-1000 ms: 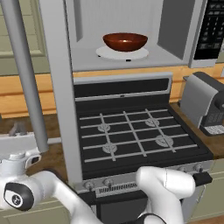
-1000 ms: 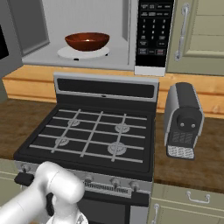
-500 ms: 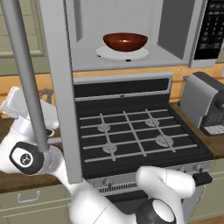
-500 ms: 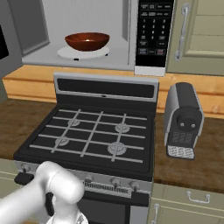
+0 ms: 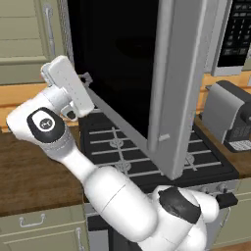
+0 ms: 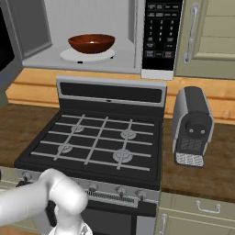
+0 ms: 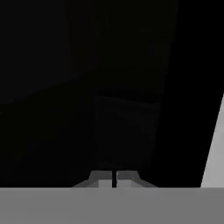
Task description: Open the microwave, place the bowl with waffle inside the microwave, then close the microwave door and turn it on.
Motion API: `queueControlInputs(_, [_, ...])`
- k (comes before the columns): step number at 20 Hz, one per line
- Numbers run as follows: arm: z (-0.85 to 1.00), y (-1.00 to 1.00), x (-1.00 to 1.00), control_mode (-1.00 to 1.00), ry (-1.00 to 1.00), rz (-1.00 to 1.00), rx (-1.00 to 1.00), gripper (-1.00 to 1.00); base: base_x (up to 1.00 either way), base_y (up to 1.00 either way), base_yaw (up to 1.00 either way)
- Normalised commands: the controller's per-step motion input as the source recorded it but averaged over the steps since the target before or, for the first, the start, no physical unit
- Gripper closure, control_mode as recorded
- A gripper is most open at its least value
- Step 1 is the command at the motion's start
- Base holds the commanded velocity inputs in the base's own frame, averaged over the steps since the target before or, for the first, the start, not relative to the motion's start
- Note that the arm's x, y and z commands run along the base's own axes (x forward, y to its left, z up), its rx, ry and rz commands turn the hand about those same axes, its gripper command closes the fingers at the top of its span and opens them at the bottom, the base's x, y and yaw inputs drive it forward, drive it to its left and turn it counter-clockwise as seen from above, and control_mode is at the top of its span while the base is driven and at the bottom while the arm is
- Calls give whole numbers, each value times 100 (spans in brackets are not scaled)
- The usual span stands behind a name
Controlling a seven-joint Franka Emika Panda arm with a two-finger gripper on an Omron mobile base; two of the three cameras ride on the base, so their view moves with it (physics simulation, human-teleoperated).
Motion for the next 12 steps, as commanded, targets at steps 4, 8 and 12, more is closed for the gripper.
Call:
queueControlInputs(4, [77,-100,77,-100,38,-19,29,100,0,0,0])
queueControlInputs(8, [72,-100,94,-100,47,-6,24,100,0,0,0])
queueControlInputs(12, [57,-100,100,-100,48,0,21,100,0,0,0])
